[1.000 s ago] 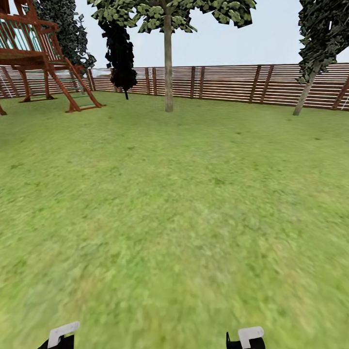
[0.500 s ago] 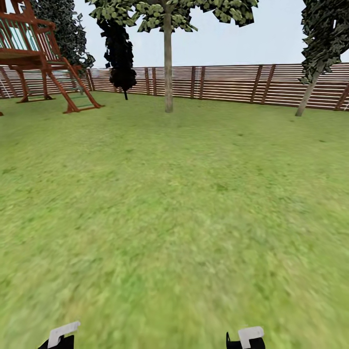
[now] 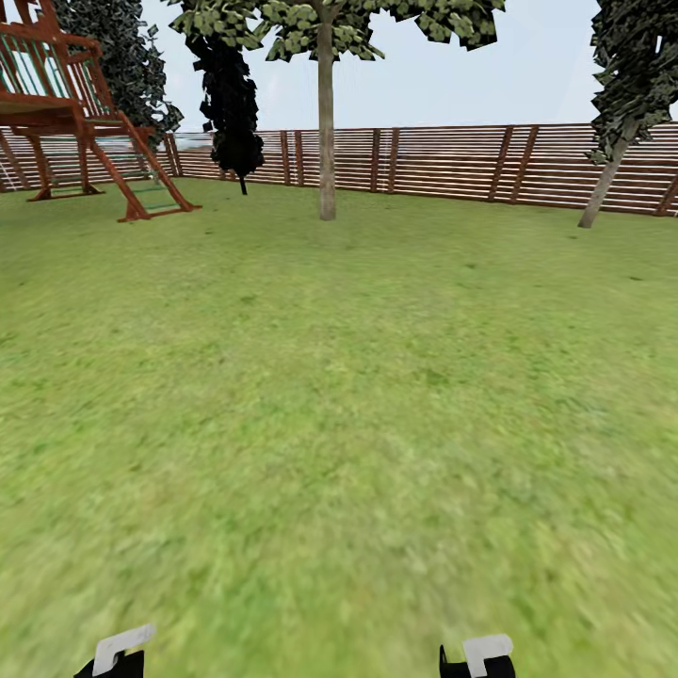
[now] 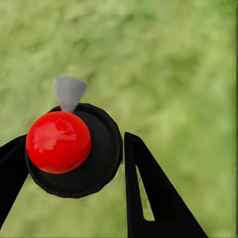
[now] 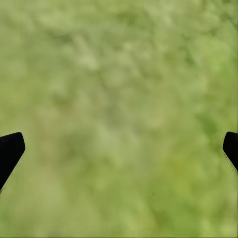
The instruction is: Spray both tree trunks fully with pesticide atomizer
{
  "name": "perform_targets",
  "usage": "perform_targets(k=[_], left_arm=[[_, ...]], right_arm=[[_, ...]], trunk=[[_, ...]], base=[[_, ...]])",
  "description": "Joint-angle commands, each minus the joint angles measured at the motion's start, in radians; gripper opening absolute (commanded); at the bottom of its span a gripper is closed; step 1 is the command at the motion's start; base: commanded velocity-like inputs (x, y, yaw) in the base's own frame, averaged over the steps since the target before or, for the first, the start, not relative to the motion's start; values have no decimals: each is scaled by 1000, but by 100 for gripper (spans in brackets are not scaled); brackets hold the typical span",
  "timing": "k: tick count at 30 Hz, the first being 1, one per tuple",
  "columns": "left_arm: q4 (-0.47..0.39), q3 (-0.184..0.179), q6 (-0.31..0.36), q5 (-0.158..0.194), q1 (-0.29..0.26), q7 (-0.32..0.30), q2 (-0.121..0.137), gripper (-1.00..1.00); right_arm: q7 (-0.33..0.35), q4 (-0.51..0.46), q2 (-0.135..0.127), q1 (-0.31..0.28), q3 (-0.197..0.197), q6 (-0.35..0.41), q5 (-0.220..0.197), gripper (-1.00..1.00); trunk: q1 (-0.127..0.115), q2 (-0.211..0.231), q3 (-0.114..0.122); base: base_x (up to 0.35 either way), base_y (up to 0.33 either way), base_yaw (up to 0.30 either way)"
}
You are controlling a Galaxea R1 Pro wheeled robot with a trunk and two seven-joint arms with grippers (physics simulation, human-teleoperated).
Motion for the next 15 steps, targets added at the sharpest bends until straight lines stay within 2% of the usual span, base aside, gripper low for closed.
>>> perform_targets(k=[1,15], left_arm=[[0,0,0,0,0,0,0,-100],[0,0,0,0,0,0,0,-100]], right_arm=[[0,0,0,0,0,0,0,100],[0,0,0,0,0,0,0,100]], trunk=[[0,0,0],[0,0,0]], base=[[337,0,0],[337,0,0]])
